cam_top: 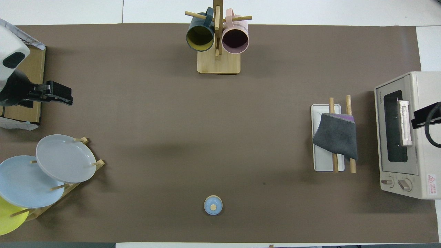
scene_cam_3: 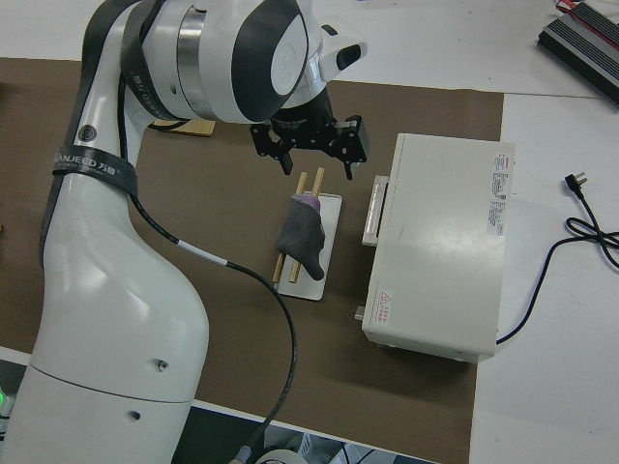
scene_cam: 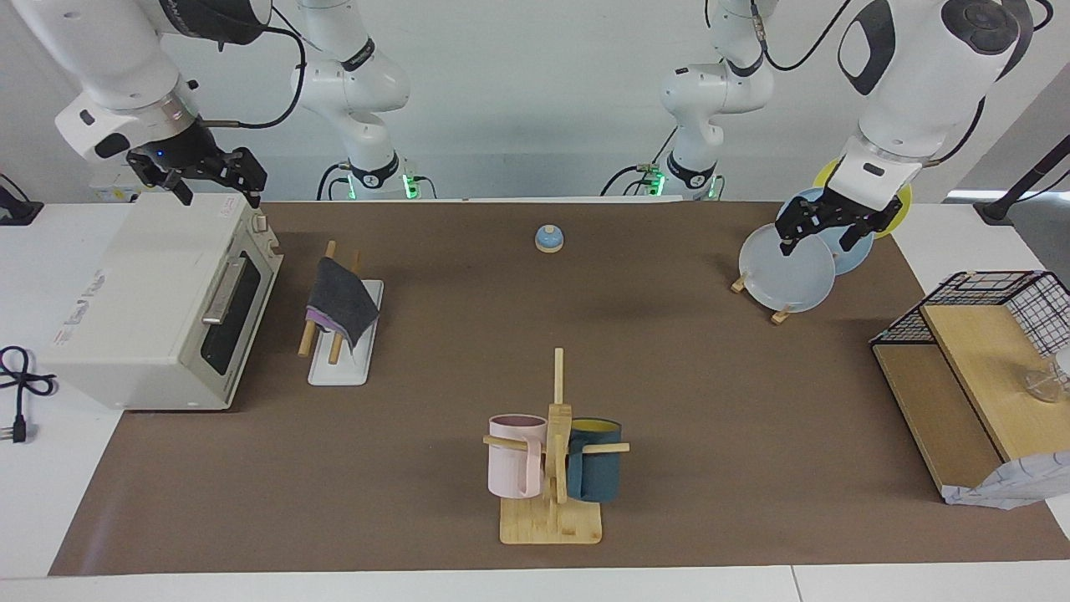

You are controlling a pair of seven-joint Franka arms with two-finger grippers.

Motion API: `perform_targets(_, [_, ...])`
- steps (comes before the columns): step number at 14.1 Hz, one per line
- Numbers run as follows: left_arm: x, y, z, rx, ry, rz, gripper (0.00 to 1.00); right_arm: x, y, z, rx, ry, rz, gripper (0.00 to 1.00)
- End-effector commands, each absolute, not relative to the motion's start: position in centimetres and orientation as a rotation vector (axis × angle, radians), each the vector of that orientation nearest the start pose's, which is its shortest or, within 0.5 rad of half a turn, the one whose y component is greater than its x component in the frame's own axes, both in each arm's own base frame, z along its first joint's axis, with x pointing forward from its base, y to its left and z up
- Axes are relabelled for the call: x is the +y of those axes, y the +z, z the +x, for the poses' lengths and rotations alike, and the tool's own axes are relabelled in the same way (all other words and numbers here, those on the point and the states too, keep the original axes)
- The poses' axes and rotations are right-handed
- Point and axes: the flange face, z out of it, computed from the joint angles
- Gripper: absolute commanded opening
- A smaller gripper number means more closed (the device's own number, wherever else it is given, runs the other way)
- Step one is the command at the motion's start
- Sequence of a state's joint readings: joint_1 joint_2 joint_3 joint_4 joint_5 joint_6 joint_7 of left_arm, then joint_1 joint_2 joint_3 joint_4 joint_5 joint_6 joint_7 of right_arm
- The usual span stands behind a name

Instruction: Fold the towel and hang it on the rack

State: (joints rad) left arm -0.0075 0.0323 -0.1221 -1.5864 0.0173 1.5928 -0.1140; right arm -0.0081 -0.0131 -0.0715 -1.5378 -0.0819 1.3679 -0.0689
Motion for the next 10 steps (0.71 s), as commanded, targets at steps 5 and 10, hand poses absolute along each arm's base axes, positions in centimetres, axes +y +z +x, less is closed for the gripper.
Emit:
perform_targets(5, [-6.77,60.80,54.90,0.005,0.021,-3.136,1.00,-5.08,62.99,53.36,0.026,0.229,-3.169,1.00])
perform_targets(10, [-6.53,60.79,55.06,0.005,0.011,-3.137,1.00,-5.17,63.00,53.37,0.037,0.226,-3.164,1.00])
